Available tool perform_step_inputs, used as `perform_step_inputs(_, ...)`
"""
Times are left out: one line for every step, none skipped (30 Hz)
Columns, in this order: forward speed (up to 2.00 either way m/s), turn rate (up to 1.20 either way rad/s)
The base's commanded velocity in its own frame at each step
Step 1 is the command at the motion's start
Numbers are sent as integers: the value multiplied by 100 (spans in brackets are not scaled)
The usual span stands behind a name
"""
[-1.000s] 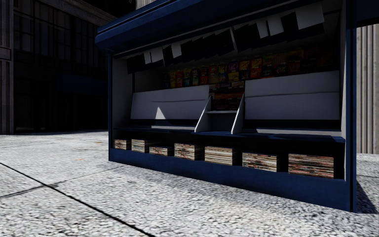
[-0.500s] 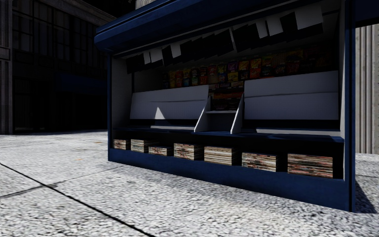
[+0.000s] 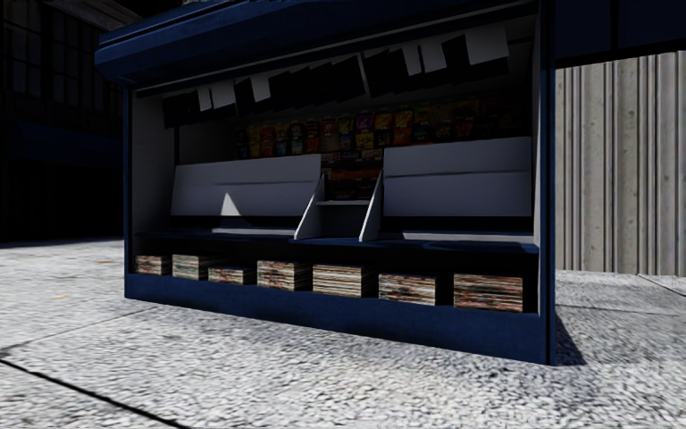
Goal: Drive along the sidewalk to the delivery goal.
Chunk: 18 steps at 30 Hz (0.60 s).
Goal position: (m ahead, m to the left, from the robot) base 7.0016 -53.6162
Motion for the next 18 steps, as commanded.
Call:
perform_step_inputs(0,-71)
perform_step_inputs(0,-71)
perform_step_inputs(0,-71)
perform_step_inputs(0,-71)
perform_step_inputs(0,-71)
perform_step_inputs(0,-71)
perform_step_inputs(0,-71)
perform_step_inputs(0,-71)
perform_step_inputs(0,-71)
perform_step_inputs(0,-71)
perform_step_inputs(0,-71)
perform_step_inputs(0,-71)
perform_step_inputs(0,-71)
perform_step_inputs(0,-71)
perform_step_inputs(0,-71)
perform_step_inputs(0,-71)
perform_step_inputs(0,-71)
perform_step_inputs(8,-71)
